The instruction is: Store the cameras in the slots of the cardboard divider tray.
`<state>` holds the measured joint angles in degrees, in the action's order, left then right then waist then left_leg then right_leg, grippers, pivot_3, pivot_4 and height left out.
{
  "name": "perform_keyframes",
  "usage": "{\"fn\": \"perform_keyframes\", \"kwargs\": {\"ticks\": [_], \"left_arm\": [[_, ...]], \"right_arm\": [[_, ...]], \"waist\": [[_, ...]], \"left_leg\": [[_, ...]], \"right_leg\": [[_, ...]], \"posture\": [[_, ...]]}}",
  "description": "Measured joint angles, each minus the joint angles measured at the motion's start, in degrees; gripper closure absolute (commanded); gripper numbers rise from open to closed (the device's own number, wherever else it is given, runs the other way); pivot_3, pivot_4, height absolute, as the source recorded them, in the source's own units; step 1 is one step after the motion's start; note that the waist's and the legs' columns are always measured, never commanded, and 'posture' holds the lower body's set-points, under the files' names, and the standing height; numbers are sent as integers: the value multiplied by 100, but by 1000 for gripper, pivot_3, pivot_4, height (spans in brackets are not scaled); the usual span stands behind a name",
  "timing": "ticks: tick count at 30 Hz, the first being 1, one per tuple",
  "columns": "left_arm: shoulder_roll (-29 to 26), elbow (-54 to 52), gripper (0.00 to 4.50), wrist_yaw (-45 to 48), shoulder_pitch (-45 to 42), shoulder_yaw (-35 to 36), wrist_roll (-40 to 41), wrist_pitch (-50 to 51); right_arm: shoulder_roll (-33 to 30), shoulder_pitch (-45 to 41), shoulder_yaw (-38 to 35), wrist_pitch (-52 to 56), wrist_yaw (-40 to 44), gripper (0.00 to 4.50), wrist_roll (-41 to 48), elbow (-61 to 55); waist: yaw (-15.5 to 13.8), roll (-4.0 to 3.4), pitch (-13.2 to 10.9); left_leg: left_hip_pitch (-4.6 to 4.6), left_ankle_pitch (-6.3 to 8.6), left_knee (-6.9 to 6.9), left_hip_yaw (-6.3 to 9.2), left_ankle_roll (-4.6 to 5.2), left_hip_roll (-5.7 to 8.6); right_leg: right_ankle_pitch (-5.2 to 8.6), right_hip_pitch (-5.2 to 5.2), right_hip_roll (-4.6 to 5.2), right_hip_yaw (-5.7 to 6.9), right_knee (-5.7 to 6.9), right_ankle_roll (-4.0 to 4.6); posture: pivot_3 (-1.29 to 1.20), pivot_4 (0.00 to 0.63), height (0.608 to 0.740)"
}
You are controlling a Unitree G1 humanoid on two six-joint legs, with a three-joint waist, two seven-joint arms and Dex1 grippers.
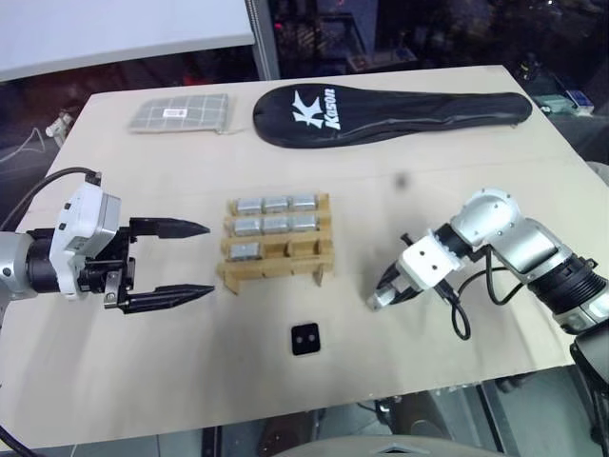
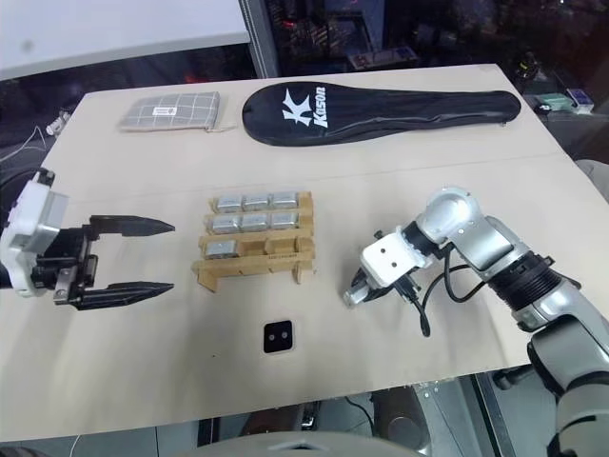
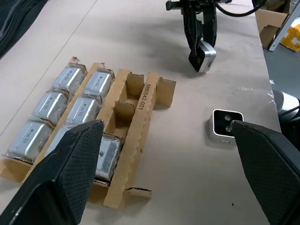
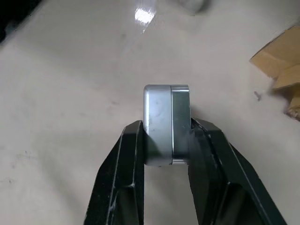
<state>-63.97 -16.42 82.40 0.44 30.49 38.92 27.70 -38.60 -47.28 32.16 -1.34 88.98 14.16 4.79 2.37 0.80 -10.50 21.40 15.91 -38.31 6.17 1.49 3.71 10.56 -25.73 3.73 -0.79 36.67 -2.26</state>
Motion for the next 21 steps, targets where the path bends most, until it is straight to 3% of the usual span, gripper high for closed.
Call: {"fn": "perform_keyframes", "kwargs": {"ticks": [3,6,12,16,21], "left_arm": [[-8,28,0,-27,-21,12,-8,0],[51,217,0,-58,39,133,2,6],[46,506,0,0,204,376,-70,-45],[14,635,0,30,154,380,-108,-99],[16,720,0,102,150,396,-109,-192]], "right_arm": [[502,-399,-442,685,-403,3751,313,-168],[1417,-712,-790,1074,-1471,3751,138,159],[2319,-1121,-708,1884,-2395,3751,-490,974],[2778,-1687,-448,2389,-2537,3751,-843,1363],[3007,-1783,-98,2878,-2378,3751,-1064,1608]], "waist": [[-5,0,0],[1,0,1],[-15,-1,0],[5,-1,0],[4,2,2]], "left_leg": [[-1,2,1,9,-3,-8],[-5,-1,4,12,-15,-13],[1,-13,3,6,-37,-6],[1,-13,9,10,-39,-7],[22,-12,9,13,-41,-5]], "right_leg": [[-5,-1,-5,10,1,9],[-11,-3,-15,9,5,18],[-11,-8,-18,6,4,19],[-11,-14,-18,8,5,19],[-12,-35,-18,11,5,20]], "posture": [[0,150,740],[0,150,740],[0,150,740],[0,150,740],[0,150,740]]}}
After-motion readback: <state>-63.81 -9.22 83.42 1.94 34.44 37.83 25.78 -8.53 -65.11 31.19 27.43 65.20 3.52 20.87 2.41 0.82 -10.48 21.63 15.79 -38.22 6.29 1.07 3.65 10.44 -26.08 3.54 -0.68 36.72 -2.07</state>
